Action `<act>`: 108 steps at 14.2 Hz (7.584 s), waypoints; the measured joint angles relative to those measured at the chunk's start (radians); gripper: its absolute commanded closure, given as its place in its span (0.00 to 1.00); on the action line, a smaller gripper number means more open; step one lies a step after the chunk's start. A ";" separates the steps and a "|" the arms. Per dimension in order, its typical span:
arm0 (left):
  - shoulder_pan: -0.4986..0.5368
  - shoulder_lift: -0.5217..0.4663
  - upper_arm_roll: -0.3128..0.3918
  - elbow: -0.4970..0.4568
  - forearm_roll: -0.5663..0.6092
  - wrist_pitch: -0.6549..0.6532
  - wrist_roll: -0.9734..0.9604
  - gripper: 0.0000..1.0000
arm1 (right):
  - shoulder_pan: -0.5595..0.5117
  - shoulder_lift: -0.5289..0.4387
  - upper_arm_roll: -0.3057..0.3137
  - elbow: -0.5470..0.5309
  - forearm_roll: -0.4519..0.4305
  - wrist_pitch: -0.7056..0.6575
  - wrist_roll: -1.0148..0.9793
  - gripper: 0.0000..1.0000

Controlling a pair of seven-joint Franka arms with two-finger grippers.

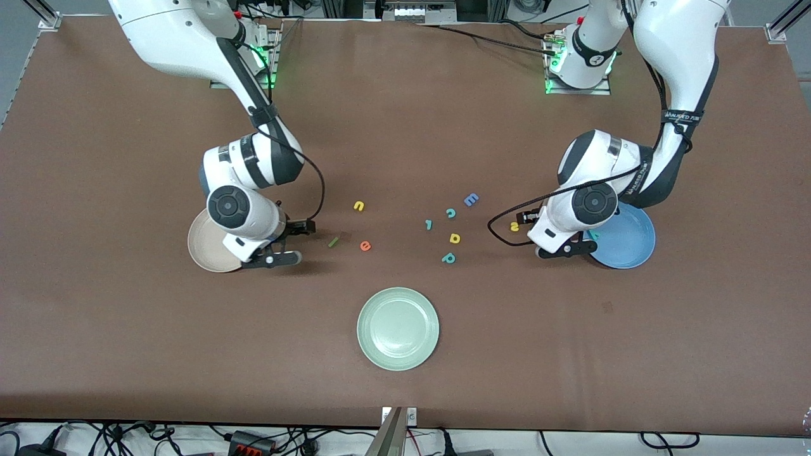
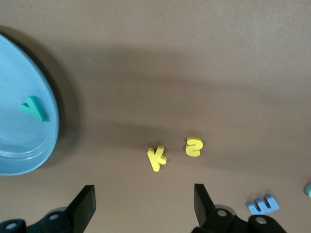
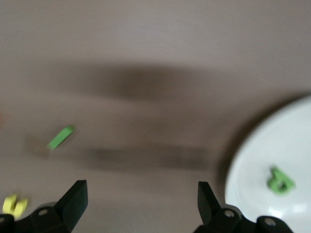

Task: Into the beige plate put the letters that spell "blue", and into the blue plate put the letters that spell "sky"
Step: 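Grasp the yellow k with the left gripper while the right gripper reaches the green stick, then drop the k on the blue plate while the right gripper drops the stick, then grasp the yellow 2 with the left gripper while the right gripper reaches the orange e, then drop the 2 on the blue plate while the right gripper grasps the orange e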

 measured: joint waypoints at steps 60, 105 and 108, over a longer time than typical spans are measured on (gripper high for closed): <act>0.324 0.042 -0.249 -0.057 0.000 0.098 0.219 0.00 | 0.020 -0.040 -0.118 0.033 -0.104 -0.180 -0.540 1.00; 0.557 0.021 -0.246 -0.114 0.274 0.204 0.304 0.92 | 0.308 0.301 -0.093 0.353 -0.049 0.065 0.218 0.29; 0.587 0.020 -0.248 -0.182 0.274 0.200 0.304 0.91 | 0.308 0.304 -0.093 0.353 -0.018 0.065 0.223 0.50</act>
